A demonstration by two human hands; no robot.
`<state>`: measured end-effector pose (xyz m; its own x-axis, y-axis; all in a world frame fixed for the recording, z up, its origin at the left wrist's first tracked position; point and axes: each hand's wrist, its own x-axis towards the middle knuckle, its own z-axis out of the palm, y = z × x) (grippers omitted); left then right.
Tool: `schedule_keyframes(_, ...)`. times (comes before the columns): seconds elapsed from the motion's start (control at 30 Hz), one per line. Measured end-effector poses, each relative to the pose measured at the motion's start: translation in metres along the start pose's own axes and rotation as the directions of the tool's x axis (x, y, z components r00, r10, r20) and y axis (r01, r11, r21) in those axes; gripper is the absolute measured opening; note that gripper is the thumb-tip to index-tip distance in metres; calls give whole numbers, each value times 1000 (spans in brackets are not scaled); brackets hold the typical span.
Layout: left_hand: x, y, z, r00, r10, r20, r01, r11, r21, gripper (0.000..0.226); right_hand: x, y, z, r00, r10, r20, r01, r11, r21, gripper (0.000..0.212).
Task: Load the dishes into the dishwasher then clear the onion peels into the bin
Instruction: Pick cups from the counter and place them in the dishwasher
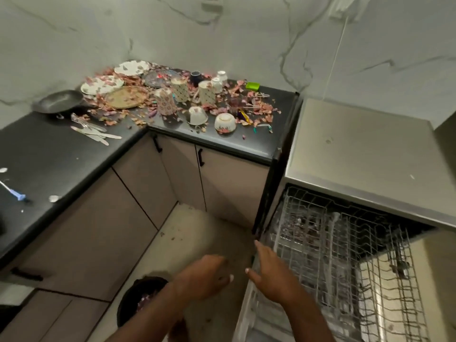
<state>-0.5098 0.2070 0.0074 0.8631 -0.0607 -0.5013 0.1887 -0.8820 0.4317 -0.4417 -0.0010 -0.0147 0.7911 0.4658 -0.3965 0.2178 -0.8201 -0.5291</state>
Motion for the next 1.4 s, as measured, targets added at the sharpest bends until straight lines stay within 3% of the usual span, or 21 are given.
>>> schedule_keyframes(0.2,-4,-76,-58,979,35,-202,-57,993,-107,38,40,-90,7,994,-59,-95,62,998,33,87)
schedule_keyframes(0.37,-15,-120,-91,961,65,-268,-108,983,-147,13,60,-137,21,990,-43,-136,52,997,65,88)
schedule_keyframes(0.53,-7,-150,-115,946,98,-310,-149,978,-145,18,65,-159,20,984,-24,-176,42,994,99,87)
schedule_keyframes(0.8,15,-142,-123,915,178,-363,-273,934,-229,17,81,-165,-5,963,42,-265,-5,990,138,85)
schedule_keyframes(1.1,77,-137,-157,899,251,-358,-337,920,-202,8,126,-155,-28,966,67,-249,-32,989,143,84)
schedule_keyframes(1.4,182,-94,-225,900,254,-355,-341,917,-208,9,214,-135,-130,968,23,-250,10,992,127,81)
